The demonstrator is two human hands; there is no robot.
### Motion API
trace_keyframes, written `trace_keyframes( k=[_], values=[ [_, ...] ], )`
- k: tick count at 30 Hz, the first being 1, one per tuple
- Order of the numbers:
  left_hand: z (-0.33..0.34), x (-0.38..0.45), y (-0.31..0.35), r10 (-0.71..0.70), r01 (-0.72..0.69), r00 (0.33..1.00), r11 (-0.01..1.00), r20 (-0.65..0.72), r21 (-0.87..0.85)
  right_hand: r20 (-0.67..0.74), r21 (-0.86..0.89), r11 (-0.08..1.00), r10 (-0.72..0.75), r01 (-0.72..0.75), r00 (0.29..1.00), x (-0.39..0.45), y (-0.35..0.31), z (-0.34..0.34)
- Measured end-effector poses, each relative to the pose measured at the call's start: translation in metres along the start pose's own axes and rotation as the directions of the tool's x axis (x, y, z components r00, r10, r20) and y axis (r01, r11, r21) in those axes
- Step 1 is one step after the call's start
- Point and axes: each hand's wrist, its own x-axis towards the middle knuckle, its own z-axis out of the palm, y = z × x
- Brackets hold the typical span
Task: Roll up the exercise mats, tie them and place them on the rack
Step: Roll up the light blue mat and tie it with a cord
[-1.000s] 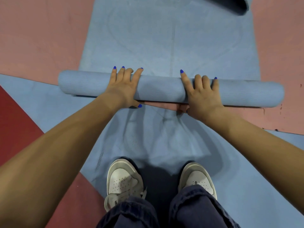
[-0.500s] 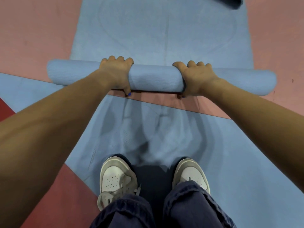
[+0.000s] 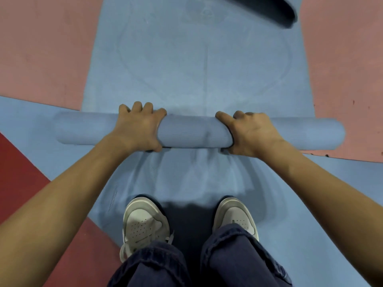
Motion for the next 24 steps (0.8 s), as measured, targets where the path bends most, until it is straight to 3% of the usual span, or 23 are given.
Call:
trace_keyframes(
  k=[9,13,24],
  values=[
    [0.020,-0.057,0.014,0.039,-0.037,0.982,0.999,0.183,-0.017,0.095,0.083,0.986,-0.152,0.144,0.984,-0.049,-0.022,0.016],
    [0.028,-0.075,0.019,0.070,-0.040,0.935,0.995,0.347,-0.094,0.120,0.198,0.963,-0.210,0.184,0.970,-0.069,-0.029,0.031],
    [0.027,-0.079,0.026,0.036,0.004,0.916,0.995,0.400,-0.097,0.215,0.249,0.957,-0.205,0.149,0.955,-0.063,-0.028,0.028]
  ],
)
